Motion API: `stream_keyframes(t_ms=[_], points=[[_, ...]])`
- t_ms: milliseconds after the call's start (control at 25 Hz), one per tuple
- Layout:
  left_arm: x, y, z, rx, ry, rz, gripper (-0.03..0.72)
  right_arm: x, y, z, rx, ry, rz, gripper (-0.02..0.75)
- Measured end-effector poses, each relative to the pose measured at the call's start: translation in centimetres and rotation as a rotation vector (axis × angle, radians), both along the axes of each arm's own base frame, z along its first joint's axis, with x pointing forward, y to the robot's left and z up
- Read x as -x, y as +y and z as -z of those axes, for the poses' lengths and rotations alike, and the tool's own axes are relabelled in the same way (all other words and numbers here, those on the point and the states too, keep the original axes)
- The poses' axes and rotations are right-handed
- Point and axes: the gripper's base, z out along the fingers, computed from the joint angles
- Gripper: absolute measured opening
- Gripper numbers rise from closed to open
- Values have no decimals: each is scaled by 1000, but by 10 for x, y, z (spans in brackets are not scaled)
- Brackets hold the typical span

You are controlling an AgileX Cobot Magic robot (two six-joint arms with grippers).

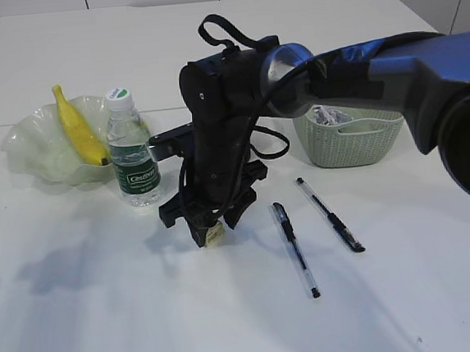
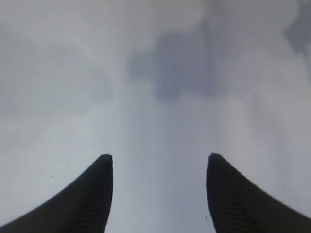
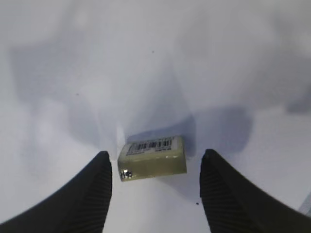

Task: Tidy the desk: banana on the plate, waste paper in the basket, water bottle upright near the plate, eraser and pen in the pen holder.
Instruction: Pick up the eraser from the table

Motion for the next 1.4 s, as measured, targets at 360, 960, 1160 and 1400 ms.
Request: stream_keyframes(t_ms=[360,960,1160,1400], points=[[0,0,0,0,0,0,426,-1,1,0,-9,-15,8,428],[0,0,0,0,0,0,425,-2,1,0,-12,-16,13,251],[0,0,0,0,0,0,424,-1,1,-3,-5,-5,11,249],[0,0,0,0,0,0,424,-7,5,-30,-27,-38,8,249]])
